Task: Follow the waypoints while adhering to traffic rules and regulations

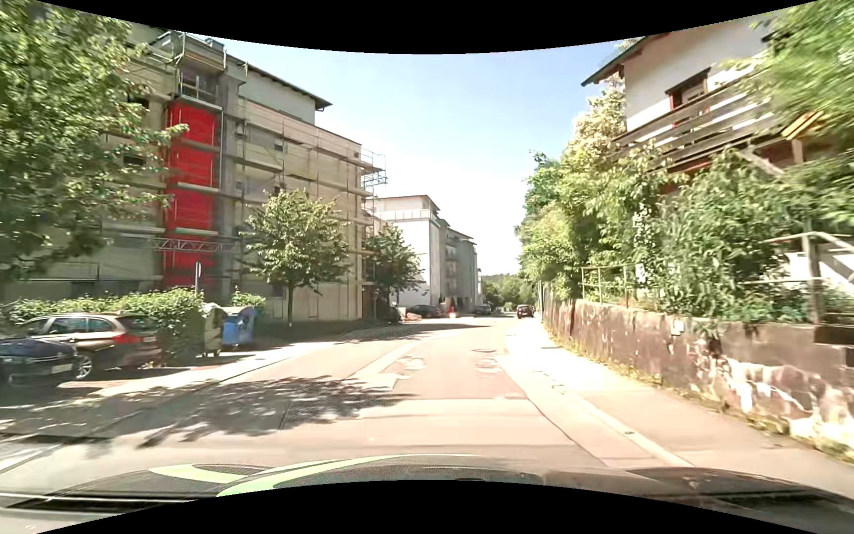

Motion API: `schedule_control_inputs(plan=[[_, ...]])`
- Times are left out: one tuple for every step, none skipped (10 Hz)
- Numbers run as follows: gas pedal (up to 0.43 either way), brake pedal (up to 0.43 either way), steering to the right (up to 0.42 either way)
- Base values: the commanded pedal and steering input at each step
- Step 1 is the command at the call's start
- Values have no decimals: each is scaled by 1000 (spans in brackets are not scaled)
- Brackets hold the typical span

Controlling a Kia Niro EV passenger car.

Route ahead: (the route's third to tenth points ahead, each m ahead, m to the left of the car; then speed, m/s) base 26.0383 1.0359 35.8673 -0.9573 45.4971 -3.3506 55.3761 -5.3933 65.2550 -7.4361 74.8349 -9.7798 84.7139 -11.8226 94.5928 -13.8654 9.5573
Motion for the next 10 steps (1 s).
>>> schedule_control_inputs(plan=[[98, 0, 17], [87, 0, 20], [87, 0, 24], [87, 0, 29], [87, 0, 36], [87, 0, 37], [87, 0, 37], [87, 0, 37], [87, 0, 37], [79, 0, 37]])
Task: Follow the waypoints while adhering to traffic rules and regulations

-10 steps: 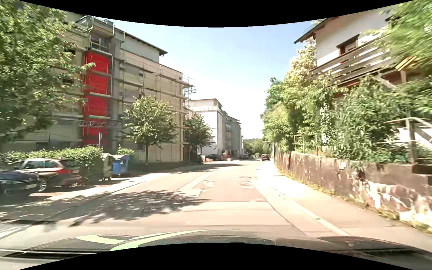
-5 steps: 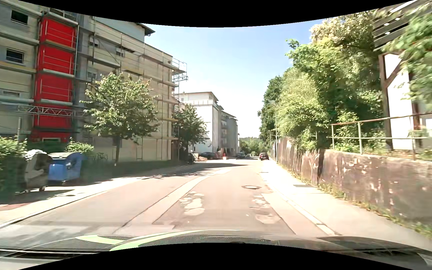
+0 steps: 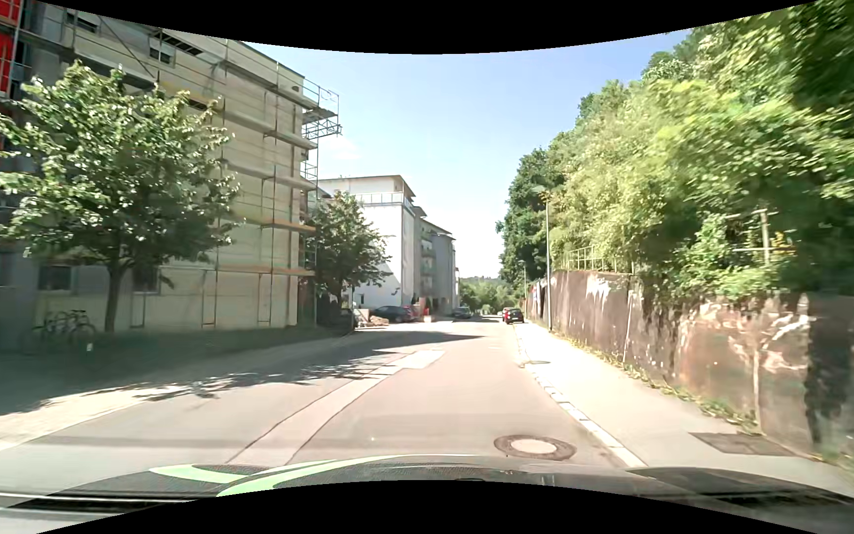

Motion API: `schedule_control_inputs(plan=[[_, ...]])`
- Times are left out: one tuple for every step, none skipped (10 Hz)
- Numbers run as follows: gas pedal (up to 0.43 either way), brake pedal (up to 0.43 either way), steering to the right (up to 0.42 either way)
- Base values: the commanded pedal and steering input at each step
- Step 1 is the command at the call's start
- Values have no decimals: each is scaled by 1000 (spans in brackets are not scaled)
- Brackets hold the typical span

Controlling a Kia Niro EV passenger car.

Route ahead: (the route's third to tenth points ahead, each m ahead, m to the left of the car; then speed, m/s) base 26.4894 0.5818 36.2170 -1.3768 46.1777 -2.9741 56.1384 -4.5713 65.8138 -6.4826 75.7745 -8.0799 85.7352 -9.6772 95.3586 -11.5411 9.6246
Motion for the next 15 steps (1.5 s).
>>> schedule_control_inputs(plan=[[67, 0, 38], [59, 0, 41], [59, 0, 45], [59, 0, 50], [59, 0, 55], [59, 0, 58], [59, 0, 57], [59, 0, 55], [59, 0, 50], [59, 0, 44], [59, 0, 40], [59, 0, 39], [59, 0, 37], [59, 0, 31], [59, 0, 22]])
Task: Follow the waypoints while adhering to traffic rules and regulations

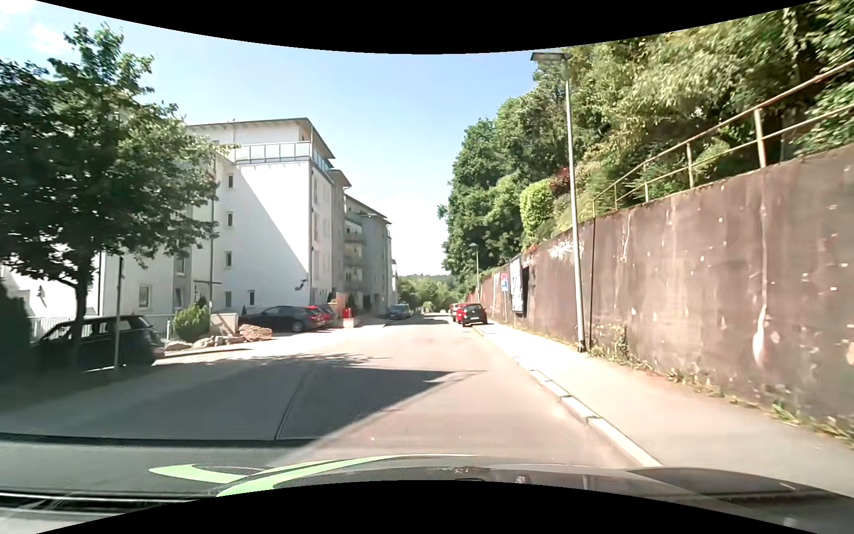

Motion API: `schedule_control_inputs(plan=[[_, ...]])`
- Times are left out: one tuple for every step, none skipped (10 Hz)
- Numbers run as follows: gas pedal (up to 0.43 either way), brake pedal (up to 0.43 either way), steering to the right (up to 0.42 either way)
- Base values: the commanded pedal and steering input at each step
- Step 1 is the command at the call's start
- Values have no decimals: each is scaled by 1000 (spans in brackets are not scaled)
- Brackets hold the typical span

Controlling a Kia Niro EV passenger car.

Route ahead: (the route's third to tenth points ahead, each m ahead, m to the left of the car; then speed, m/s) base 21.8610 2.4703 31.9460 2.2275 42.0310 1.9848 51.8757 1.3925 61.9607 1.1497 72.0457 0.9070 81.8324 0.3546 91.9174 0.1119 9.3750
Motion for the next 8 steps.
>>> schedule_control_inputs(plan=[[59, 0, 19], [59, 0, 19], [47, 0, 16], [47, 0, 13], [47, 0, 9], [47, 0, 4], [47, 0, -1], [47, 0, -7]])
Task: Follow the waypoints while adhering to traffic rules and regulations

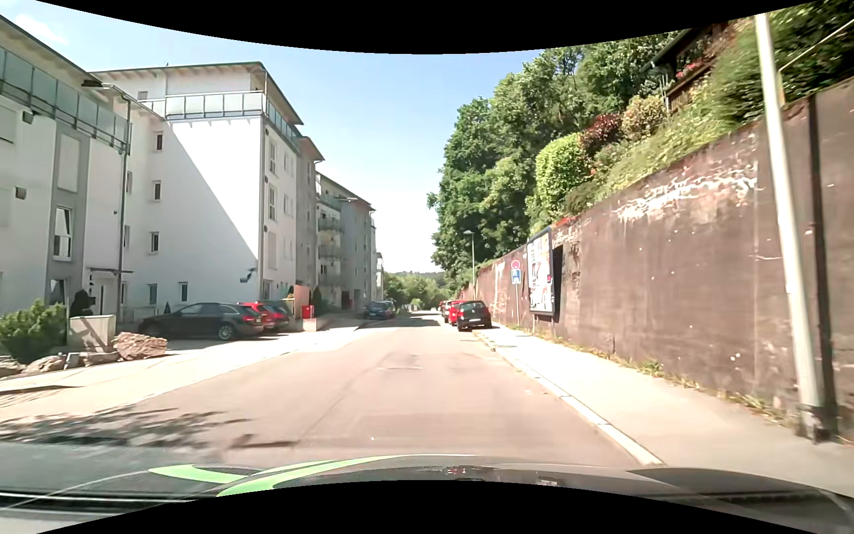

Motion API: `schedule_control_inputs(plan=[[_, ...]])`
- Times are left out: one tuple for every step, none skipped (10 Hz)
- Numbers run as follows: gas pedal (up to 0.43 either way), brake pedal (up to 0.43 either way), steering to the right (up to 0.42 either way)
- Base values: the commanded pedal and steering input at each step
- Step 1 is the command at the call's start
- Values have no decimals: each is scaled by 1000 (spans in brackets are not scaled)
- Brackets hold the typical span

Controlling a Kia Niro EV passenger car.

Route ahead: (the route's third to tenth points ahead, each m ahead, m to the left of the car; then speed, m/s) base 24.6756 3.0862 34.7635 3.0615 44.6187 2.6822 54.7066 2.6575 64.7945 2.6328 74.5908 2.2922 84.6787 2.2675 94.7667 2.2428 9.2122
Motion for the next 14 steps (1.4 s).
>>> schedule_control_inputs(plan=[[47, 0, -12], [47, 0, -15], [47, 0, -20], [47, 0, -25], [47, 0, -30], [47, 0, -32], [47, 0, -32], [47, 0, -32], [47, 0, -32], [47, 0, -31], [47, 0, -30], [47, 0, -26], [47, 0, -20], [47, 0, -13]])
